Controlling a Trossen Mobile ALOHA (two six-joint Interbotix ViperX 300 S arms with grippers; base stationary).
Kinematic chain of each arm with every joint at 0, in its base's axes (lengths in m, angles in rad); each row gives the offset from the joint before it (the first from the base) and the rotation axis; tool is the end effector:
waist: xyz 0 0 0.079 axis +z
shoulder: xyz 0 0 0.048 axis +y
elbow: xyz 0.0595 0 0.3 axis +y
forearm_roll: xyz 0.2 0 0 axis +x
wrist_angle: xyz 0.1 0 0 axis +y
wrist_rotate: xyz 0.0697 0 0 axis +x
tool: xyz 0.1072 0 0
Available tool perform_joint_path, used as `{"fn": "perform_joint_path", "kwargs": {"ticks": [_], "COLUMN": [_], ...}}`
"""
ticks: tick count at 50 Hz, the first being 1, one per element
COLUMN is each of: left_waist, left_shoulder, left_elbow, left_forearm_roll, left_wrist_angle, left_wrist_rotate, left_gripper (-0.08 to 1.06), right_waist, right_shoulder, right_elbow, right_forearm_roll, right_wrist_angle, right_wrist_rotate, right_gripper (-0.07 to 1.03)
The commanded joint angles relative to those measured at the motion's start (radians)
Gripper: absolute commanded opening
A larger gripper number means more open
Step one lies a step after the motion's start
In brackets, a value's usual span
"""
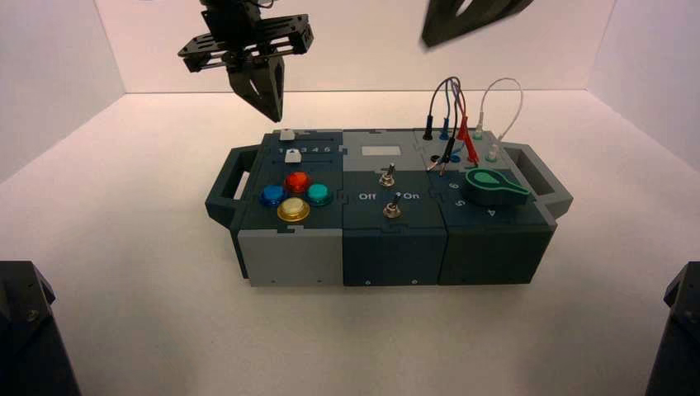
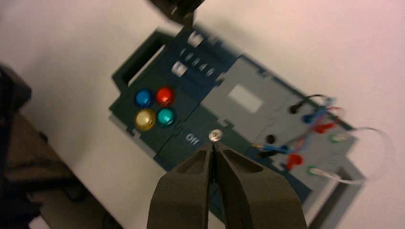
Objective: Move the top slider to position 2.
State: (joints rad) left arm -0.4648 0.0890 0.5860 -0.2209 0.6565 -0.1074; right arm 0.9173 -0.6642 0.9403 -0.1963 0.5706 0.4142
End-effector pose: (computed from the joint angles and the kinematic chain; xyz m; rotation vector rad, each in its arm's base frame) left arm 0.3145 -0.1842 0.0632 -0.0147 1.3740 -0.3163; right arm 0.1779 0.2016 0.1874 -0.1966 0.8334 0.6595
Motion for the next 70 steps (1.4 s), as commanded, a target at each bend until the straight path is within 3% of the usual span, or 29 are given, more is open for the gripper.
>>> {"fn": "perform_joint_path", "kwargs": {"ticks": [1, 26, 47, 50, 53, 59, 60, 62, 65, 70], "left_waist": [0.002, 0.002, 0.002, 0.002, 0.002, 0.002, 0.002, 0.002, 0.002, 0.002], "left_shoulder": [-0.009, 0.029, 0.072, 0.077, 0.077, 0.077, 0.077, 0.077, 0.075, 0.077], "left_elbow": [-0.009, -0.006, -0.015, -0.017, -0.017, -0.02, -0.021, -0.021, -0.02, -0.021], "left_forearm_roll": [0.002, -0.012, -0.012, -0.012, -0.012, -0.012, -0.012, -0.012, -0.012, -0.012], "left_wrist_angle": [-0.011, -0.014, -0.021, -0.021, -0.021, -0.021, -0.021, -0.021, -0.021, -0.021], "left_wrist_rotate": [0.003, 0.005, 0.014, 0.015, 0.017, 0.017, 0.017, 0.017, 0.017, 0.017], "left_gripper": [-0.03, -0.03, -0.03, -0.03, -0.03, -0.03, -0.03, -0.03, -0.03, -0.03], "right_waist": [-0.018, -0.106, -0.176, -0.179, -0.179, -0.186, -0.187, -0.206, -0.219, -0.229], "right_shoulder": [-0.071, -0.1, -0.089, -0.081, -0.063, -0.02, -0.017, 0.006, 0.017, 0.028], "right_elbow": [0.014, 0.043, 0.052, 0.051, 0.044, 0.032, 0.031, 0.025, 0.02, 0.015], "right_forearm_roll": [0.029, 0.112, 0.244, 0.265, 0.319, 0.44, 0.451, 0.508, 0.526, 0.525], "right_wrist_angle": [-0.025, -0.04, -0.038, -0.038, -0.04, -0.048, -0.051, -0.064, -0.064, -0.061], "right_wrist_rotate": [-0.002, 0.0, -0.009, -0.029, -0.074, -0.19, -0.199, -0.261, -0.284, -0.288], "right_gripper": [-0.02, -0.02, -0.02, -0.02, -0.02, -0.02, -0.02, -0.02, -0.02, -0.02]}}
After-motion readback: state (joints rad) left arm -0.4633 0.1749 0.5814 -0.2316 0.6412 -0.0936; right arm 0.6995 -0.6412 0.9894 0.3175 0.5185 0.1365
